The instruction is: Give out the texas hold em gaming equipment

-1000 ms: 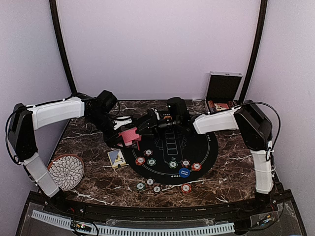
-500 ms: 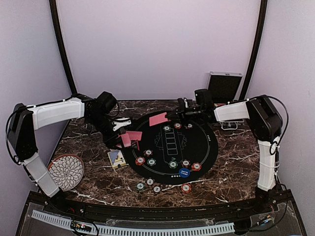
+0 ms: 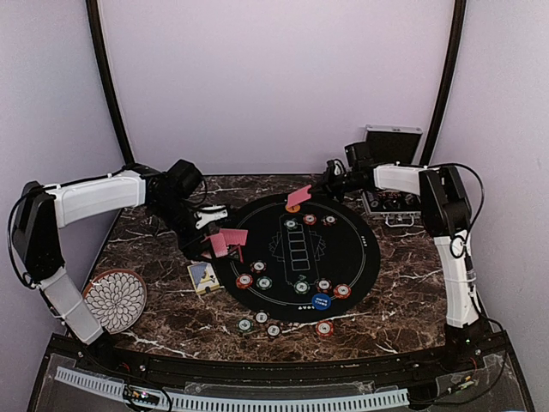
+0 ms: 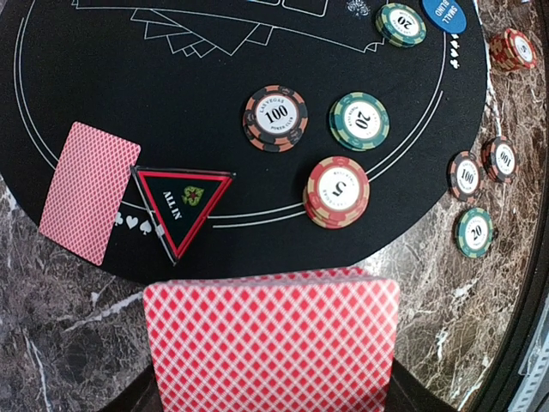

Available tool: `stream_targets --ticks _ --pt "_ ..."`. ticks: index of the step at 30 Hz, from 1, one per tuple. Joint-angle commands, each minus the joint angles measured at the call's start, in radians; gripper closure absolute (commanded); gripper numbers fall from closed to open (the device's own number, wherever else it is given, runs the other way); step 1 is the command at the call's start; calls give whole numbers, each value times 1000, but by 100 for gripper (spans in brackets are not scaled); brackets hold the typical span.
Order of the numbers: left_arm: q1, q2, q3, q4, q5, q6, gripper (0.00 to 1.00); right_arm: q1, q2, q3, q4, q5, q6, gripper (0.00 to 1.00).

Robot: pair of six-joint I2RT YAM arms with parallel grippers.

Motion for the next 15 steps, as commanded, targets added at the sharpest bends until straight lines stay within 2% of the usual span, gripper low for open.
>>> stream_targets --ticks 1,6,15 --pt "-4 -62 -9 -27 27 0 100 -7 65 76 -154 100 -100 100" --pt "-4 -62 -17 -28 30 0 100 -6 74 99 -195 174 -136 98" --pt "-4 -67 -17 -33 35 -2 100 -4 2 118 -273 274 -216 56"
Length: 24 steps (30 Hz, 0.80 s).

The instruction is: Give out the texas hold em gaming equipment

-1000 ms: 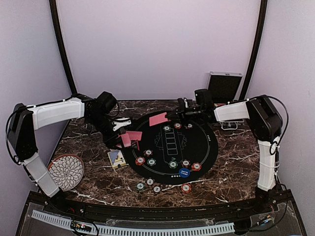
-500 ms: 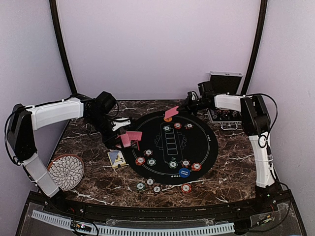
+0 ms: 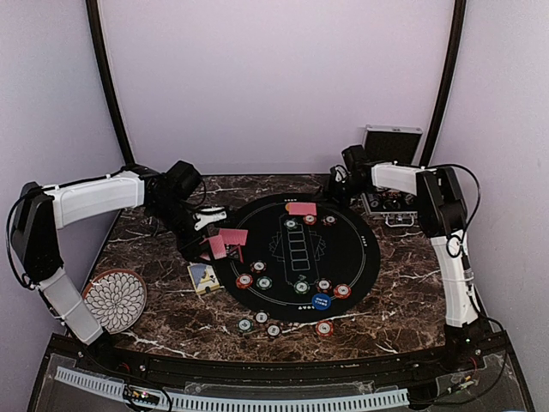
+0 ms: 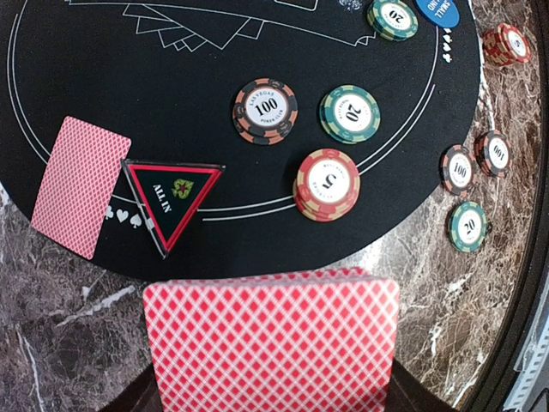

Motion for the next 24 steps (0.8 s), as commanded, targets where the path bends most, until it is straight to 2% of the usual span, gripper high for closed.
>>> stream_targets --ticks 1,5,10,16,24 --pt "-4 -54 -3 -21 29 -2 100 -1 -91 4 -29 80 -52 52" --pt "-4 -52 10 -22 28 -6 100 29 -187 -73 7 87 -55 36" --pt "-4 -50 22 -16 28 -9 100 121 -309 -260 139 -25 10 23" --pt "-3 -48 27 -5 46 -22 100 247 -403 -502 418 -173 182 19" --pt "-4 -45 32 5 69 -36 100 399 -393 -555 568 -267 282 15"
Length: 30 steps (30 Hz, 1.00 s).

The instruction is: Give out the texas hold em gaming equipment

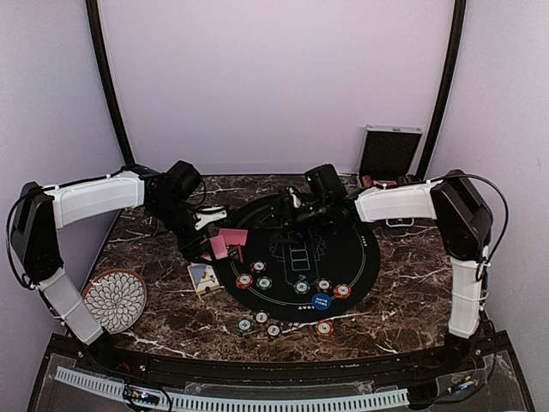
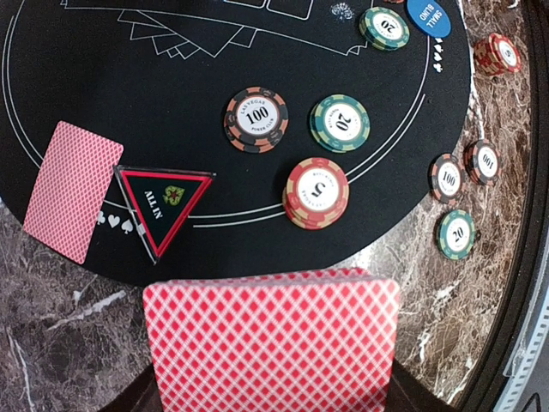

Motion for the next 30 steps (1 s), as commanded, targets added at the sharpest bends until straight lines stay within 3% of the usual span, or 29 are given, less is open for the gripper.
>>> stream_targets --ticks 1,30 --pt "-3 -46 32 9 43 -16 100 57 3 7 169 -77 79 15" --pt "-3 -49 57 0 72 -25 100 201 209 153 402 -162 277 16"
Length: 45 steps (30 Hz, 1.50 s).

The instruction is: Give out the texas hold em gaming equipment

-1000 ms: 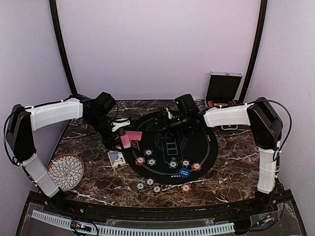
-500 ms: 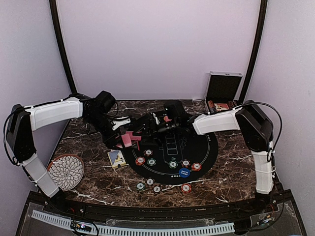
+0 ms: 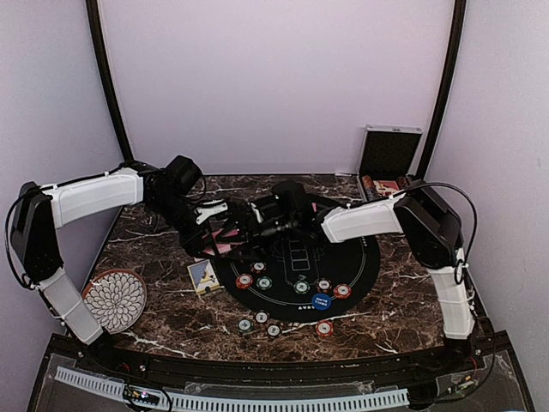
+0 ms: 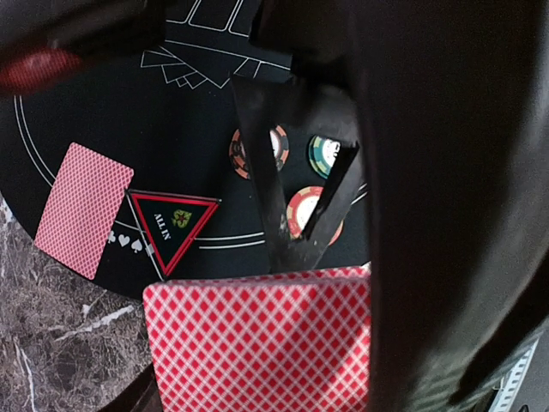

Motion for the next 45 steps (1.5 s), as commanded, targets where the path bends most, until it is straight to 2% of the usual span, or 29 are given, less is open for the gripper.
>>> stream_targets --ticks 1,10,19,25,45 --pt "-4 -49 26 -10 33 4 100 16 40 56 77 -18 37 16" --pt "-5 -52 24 -17 44 5 100 28 111 137 117 -19 92 17" --pt "-5 -63 22 -20 37 8 100 27 171 168 110 -16 114 23" --pt "-5 -70 16 -19 26 12 100 8 147 124 73 10 82 33" --pt "-5 -72 2 -20 11 22 100 -26 40 69 -95 32 -68 48"
